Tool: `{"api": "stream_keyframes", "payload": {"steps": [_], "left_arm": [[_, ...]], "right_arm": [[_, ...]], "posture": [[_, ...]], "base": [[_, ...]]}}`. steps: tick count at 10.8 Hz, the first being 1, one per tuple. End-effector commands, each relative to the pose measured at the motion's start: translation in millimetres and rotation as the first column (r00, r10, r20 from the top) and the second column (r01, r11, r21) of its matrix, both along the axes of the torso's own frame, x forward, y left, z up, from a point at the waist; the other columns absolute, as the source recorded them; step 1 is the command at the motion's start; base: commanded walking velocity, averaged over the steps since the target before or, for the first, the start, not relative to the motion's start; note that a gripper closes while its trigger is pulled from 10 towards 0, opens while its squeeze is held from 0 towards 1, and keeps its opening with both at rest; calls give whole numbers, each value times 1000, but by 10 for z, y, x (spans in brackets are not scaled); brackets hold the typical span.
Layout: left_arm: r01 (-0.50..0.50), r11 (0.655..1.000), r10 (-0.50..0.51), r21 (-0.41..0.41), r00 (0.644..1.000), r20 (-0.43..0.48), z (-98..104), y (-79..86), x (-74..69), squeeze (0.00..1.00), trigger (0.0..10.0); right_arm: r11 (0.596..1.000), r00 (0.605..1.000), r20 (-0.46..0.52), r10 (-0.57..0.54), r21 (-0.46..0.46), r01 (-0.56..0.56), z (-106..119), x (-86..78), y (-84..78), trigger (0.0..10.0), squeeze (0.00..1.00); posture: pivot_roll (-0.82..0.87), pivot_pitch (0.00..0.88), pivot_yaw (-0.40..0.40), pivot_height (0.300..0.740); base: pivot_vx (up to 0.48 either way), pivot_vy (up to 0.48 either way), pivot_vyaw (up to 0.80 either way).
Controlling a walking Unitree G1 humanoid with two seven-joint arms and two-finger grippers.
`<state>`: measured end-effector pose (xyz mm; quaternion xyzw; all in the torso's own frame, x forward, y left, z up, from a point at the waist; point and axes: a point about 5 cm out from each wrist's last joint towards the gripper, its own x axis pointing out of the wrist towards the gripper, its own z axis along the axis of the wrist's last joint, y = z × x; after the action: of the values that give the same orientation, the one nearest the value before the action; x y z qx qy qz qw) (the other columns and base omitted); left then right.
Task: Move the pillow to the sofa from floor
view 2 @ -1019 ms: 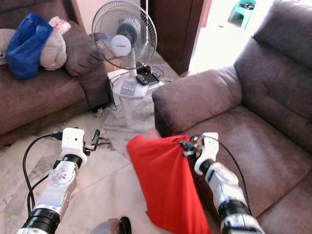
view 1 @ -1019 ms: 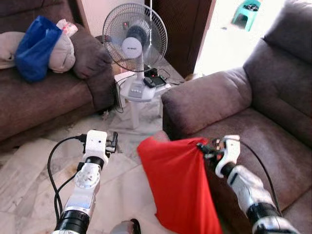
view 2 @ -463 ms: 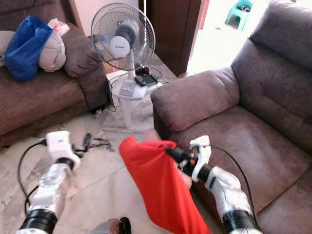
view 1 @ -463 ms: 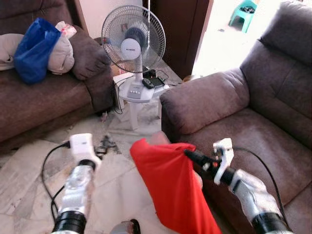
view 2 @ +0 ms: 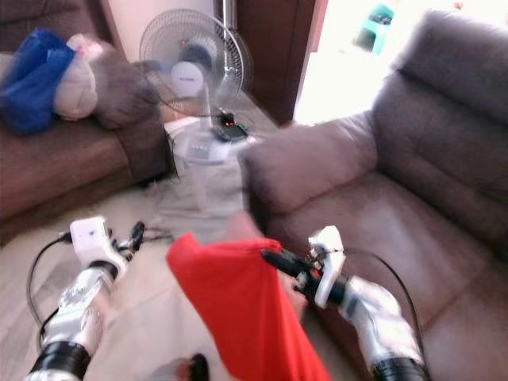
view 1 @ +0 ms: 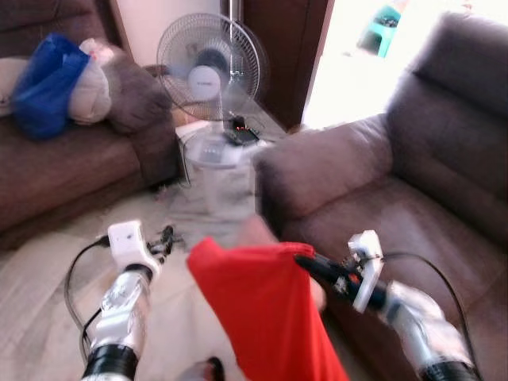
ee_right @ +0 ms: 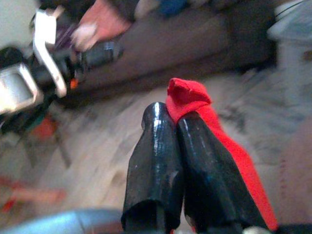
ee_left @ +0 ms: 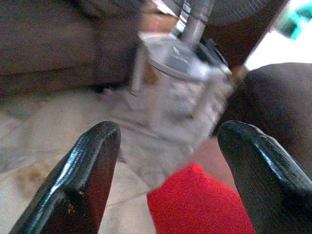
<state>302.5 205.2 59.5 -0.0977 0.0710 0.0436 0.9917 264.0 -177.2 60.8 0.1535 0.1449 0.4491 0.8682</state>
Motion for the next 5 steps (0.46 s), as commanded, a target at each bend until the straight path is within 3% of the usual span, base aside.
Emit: {"api": "stream_keyframes", "payload": {"steps": [1, 2, 3, 4, 5], "left_arm": [[-26, 999, 25, -19, 998, -65, -145, 67, -100, 0, 10000], [-47, 998, 44, -42, 995, -84, -188, 89, -128, 0, 10000], [-62, 997, 56, -54, 993, -99, -222, 113, -147, 286, 10000], [-62, 997, 56, -55, 993, -102, -227, 108, -157, 322, 10000], [-64, 996, 58, -56, 993, -103, -227, 111, -159, 294, 10000]], "right_arm": [[997, 990, 138, 42, 62, -51, 300, 89, 69, 10000, 0], [995, 987, 148, 69, 65, -79, 332, 62, 85, 10000, 0], [994, 985, 155, 79, 64, -89, 349, 49, 92, 10000, 0], [995, 986, 151, 69, 64, -80, 356, 52, 80, 10000, 0], [995, 986, 149, 74, 61, -84, 355, 46, 83, 10000, 0]], "posture": [[101, 28, -41, 740], [101, 28, -41, 740], [96, 28, -40, 740], [96, 25, -40, 740], [96, 25, -40, 740]], "base": [[0, 0, 0], [0, 0, 0], [0, 0, 0], [0, 0, 0], [0, 0, 0]]}}
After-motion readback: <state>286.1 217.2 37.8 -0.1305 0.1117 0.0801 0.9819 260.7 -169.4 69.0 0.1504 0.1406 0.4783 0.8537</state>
